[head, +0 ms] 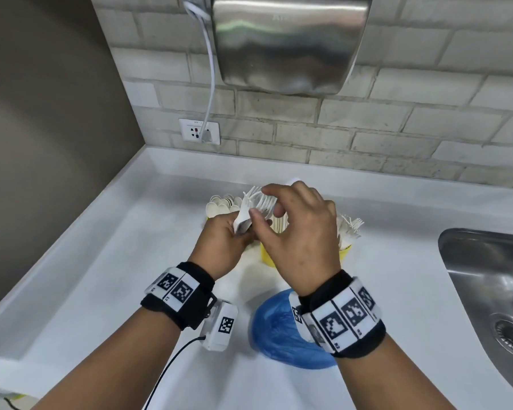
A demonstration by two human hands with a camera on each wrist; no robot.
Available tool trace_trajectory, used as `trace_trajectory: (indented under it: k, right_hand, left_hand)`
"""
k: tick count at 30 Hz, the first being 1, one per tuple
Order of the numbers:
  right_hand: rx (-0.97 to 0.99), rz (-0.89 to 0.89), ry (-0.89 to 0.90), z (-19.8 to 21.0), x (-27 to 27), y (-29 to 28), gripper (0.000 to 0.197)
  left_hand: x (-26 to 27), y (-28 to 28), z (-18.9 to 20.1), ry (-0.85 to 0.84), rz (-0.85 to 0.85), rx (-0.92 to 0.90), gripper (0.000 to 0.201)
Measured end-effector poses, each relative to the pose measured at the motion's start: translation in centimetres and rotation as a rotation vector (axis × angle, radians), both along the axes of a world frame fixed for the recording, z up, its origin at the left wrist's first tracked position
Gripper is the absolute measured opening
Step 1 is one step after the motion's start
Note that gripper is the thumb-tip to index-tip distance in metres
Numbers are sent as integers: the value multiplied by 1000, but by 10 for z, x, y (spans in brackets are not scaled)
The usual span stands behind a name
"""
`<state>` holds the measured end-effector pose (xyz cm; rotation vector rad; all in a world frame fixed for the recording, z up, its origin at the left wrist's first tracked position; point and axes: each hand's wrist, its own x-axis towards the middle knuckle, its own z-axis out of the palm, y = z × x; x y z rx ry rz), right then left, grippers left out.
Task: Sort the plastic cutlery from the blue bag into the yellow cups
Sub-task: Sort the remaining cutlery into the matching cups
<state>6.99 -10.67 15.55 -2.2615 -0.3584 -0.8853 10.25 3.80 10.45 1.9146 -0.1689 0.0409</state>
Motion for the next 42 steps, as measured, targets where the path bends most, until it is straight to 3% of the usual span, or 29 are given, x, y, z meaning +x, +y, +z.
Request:
trace_trajectory:
  k: [5, 7, 10, 14, 16, 18, 23, 26, 31, 35, 38, 42]
  right_hand:
    - [-26, -11, 9, -2, 9, 12, 12]
    - [13, 17, 28, -2, 14, 12, 7]
    - [178, 65, 22, -1, 16, 14, 7]
    - [377, 34, -36, 12, 18, 6, 7]
    - [407, 30, -23, 17, 21, 0, 7]
    - [377, 54, -3, 17, 24, -2, 6]
    - [383, 70, -40, 11, 24, -4, 3]
    - [285, 81, -89, 7, 21, -2, 6]
    - [171, 77, -226, 5, 18, -2, 10]
    - [80, 35, -175, 3, 21, -4, 18]
    - [255, 37, -135, 12, 20, -5, 10]
    - [916, 150, -36, 37, 20, -10, 6]
  left_hand:
    - [-7, -7, 5, -108, 28, 136, 29]
    - [-6, -8, 3, -112, 46, 137, 22]
    - [-6, -7, 5, -71, 25, 108, 17]
    - [-9, -5, 7, 50, -24, 13, 34]
    - [-10, -4, 5, 78, -65, -30, 23]
    - [-8, -3, 0, 114, -71, -101, 11]
    - [-6, -6, -2, 129, -66, -170, 16]
    - [-7, -9, -1, 124, -86, -134, 7]
    - [-4, -9, 0, 130, -102, -162, 11]
    - [-8, -10, 7, 135, -126, -164, 12]
    - [-10, -11, 11, 144, -150, -209, 12]
    - [-11, -8, 9, 177, -182, -235, 24]
